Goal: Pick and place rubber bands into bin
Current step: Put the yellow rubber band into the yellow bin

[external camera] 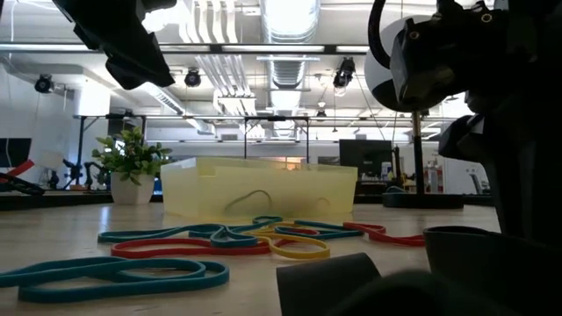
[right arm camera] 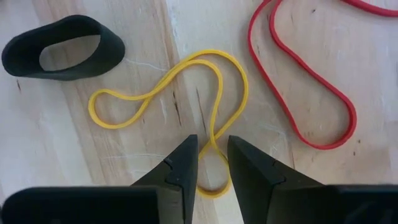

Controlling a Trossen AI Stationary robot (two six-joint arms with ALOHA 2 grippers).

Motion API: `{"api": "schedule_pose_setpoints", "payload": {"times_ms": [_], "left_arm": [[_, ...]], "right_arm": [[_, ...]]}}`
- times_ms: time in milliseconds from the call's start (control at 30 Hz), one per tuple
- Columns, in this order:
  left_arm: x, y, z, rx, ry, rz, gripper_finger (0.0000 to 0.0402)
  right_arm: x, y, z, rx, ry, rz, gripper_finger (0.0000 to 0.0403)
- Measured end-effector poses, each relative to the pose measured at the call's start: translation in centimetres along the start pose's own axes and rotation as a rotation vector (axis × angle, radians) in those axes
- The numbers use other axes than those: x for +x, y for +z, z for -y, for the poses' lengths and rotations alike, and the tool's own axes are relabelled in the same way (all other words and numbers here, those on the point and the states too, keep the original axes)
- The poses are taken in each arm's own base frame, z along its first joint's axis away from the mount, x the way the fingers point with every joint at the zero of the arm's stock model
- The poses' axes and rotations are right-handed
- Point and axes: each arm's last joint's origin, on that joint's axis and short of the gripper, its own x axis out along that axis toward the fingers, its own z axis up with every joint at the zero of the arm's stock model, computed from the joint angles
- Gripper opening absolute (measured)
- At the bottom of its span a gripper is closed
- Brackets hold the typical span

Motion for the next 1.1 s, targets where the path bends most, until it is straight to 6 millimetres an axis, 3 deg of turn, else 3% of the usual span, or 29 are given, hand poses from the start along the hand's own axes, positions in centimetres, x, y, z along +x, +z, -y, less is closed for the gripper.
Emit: {"api": "schedule_pose_setpoints", "payload": {"times_ms": [367, 567, 1100], "left_arm": [[0.0, 0.0, 0.0, 0.009, 0.006, 0.003, 0.0089], [0.0, 0.0, 0.0, 0.009, 0.007, 0.003, 0.0089], [0.0, 0.2, 0.0, 0.029, 0.023, 0.029, 0.0089]], "right_arm": [[0.1, -0.2, 0.2, -0.019, -0.004, -0.019, 0.0015], [0.0, -0.4, 0.2, 0.024, -0.008, -0.023, 0.0009], [-4.3, -2.6, -0.9, 0.065, -0.078, 0.119, 0.0008]]}}
